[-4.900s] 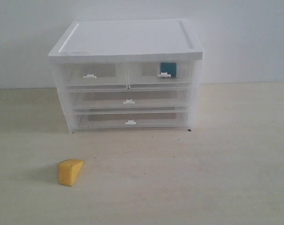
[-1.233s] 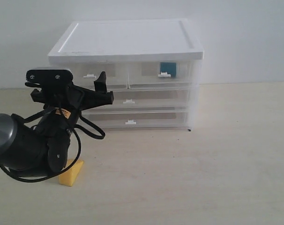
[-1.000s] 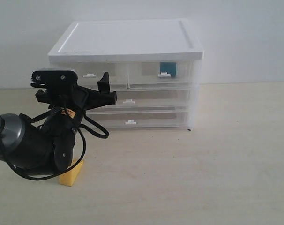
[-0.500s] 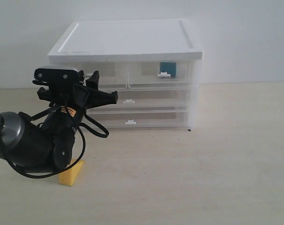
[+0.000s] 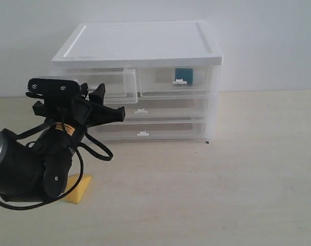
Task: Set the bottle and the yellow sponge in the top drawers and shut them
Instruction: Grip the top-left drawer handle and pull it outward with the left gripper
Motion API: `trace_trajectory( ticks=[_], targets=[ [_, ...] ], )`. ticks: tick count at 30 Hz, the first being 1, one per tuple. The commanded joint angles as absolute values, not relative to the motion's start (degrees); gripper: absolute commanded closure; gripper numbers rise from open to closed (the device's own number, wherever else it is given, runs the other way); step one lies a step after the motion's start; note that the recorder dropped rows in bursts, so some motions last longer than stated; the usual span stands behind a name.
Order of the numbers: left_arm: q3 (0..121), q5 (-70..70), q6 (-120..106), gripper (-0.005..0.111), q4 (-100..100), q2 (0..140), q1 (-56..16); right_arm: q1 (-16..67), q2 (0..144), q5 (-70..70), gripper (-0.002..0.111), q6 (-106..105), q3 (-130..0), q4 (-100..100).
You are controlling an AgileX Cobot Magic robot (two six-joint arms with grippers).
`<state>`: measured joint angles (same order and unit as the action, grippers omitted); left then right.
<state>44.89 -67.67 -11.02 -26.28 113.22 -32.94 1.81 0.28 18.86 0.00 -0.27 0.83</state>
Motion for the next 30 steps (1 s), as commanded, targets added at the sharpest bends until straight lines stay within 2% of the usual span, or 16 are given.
trace_trajectory(
  ticks=[1, 22, 30],
  targets=[
    [41.04, -69.96, -11.38, 0.102, -29.68, 109.74, -34.95, 1.79, 0.0, 18.45, 0.108, 0.0, 0.0, 0.92],
    [31.77, -69.96, -13.47, 0.102, -40.24, 102.5, -45.19, 1.79, 0.0, 18.45, 0.108, 0.0, 0.0, 0.92],
    [31.47, -69.96, -13.74, 0.102, -39.6, 101.48, -45.41, 1.79, 0.0, 18.45, 0.108, 0.0, 0.0, 0.92]
  ],
)
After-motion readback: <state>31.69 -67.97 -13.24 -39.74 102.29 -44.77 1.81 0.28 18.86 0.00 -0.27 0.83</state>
